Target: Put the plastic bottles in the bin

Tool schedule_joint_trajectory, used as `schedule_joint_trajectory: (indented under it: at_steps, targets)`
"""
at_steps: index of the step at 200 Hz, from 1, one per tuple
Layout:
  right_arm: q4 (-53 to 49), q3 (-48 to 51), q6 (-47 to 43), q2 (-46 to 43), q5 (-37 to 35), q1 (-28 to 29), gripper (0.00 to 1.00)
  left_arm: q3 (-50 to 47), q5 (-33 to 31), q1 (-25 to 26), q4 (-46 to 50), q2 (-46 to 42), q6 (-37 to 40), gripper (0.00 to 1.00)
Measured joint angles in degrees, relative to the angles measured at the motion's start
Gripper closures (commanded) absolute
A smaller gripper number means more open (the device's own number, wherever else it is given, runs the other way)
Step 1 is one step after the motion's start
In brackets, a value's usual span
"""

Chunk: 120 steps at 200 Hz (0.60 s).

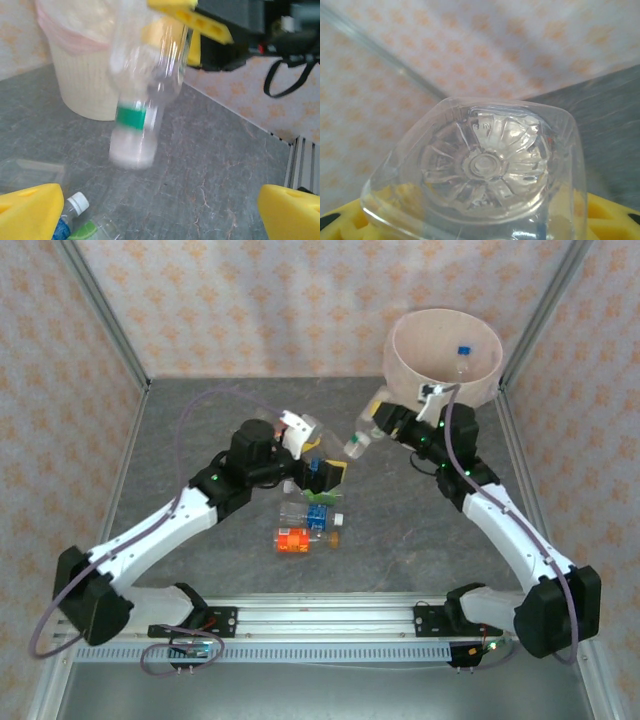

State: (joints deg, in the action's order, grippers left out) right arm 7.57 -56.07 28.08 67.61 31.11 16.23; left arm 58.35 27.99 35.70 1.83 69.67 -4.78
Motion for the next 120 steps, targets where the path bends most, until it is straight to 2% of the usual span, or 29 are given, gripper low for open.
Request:
schedule_joint_trajectory:
  at_steps: [32,85,120]
  targets:
    - [-5.5,-10.6,-4.8,2.1,-8.0,-4.3,0.56,-5.7,-10.6,-0.1,-1.4,-8.8,-4.4,0.00]
    - [-7.4,-30.6,-14.2,11.7,-21.2,-8.7,0.54,-11.8,-36.6,-0.2,3.8,-12.9,-14.1,0.00]
    - [-8.7,-38.4,-19.9,20.0,-30.8,-10.4,0.51,-14.2,-45.4,-0.5,8.6,-13.2,-18.7,0.00]
